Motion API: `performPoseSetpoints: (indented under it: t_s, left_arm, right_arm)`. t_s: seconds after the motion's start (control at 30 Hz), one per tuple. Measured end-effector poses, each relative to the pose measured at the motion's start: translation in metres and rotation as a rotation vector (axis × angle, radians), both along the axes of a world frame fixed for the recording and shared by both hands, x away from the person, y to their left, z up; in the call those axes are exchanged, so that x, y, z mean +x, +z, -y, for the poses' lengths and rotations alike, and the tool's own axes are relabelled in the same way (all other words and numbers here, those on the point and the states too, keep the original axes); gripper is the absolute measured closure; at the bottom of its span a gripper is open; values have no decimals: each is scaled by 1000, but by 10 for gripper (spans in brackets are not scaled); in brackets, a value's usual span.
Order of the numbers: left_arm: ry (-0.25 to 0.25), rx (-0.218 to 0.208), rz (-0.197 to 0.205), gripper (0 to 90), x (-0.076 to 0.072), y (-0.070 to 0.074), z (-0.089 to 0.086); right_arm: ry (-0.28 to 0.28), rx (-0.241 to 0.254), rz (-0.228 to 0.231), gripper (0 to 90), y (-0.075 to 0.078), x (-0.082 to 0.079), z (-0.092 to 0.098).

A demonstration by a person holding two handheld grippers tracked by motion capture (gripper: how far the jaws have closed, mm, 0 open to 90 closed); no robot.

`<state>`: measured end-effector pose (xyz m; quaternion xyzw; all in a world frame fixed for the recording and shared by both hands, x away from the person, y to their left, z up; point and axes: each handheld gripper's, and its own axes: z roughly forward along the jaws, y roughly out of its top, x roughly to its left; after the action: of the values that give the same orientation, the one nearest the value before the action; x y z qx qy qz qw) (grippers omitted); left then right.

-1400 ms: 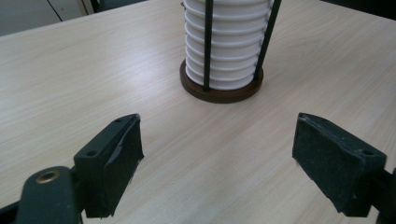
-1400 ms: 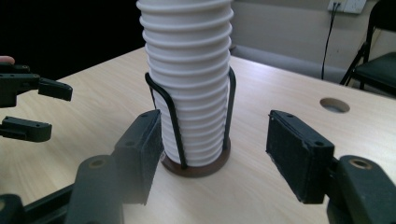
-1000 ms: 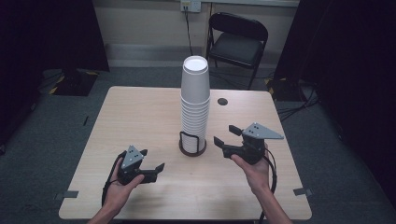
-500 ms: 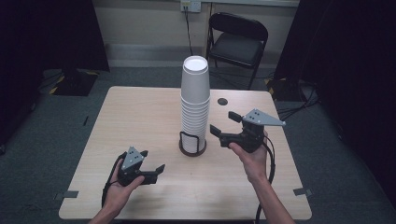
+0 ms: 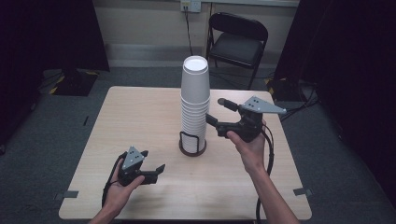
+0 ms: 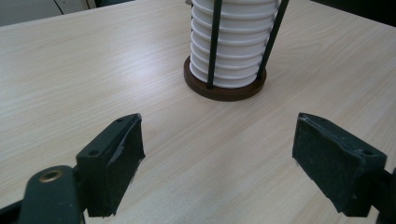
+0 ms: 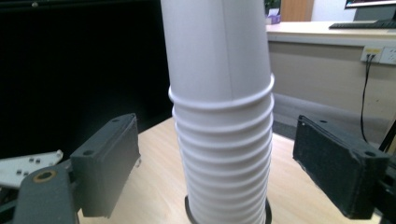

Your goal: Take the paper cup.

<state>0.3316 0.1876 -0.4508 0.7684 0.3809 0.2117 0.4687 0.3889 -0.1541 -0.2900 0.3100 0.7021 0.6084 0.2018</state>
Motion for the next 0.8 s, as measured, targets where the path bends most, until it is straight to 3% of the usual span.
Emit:
performPoseSetpoints:
  t_s: [0.13, 0.37, 0.63, 0.8]
  left_arm:
    - [1, 3, -7, 165, 1, 0, 0]
    - [2, 3, -7, 166, 1, -1, 0]
    - [6, 0, -2, 170, 0, 0, -1]
    - [3, -3, -6, 170, 0, 0, -1]
  right_arm:
    - [7, 12, 16, 138, 15, 4, -2]
    - [16, 33, 23, 136, 26, 11, -8]
    - [15, 34, 58, 134, 40, 13, -16]
    - [24, 15, 57, 132, 49, 22, -23]
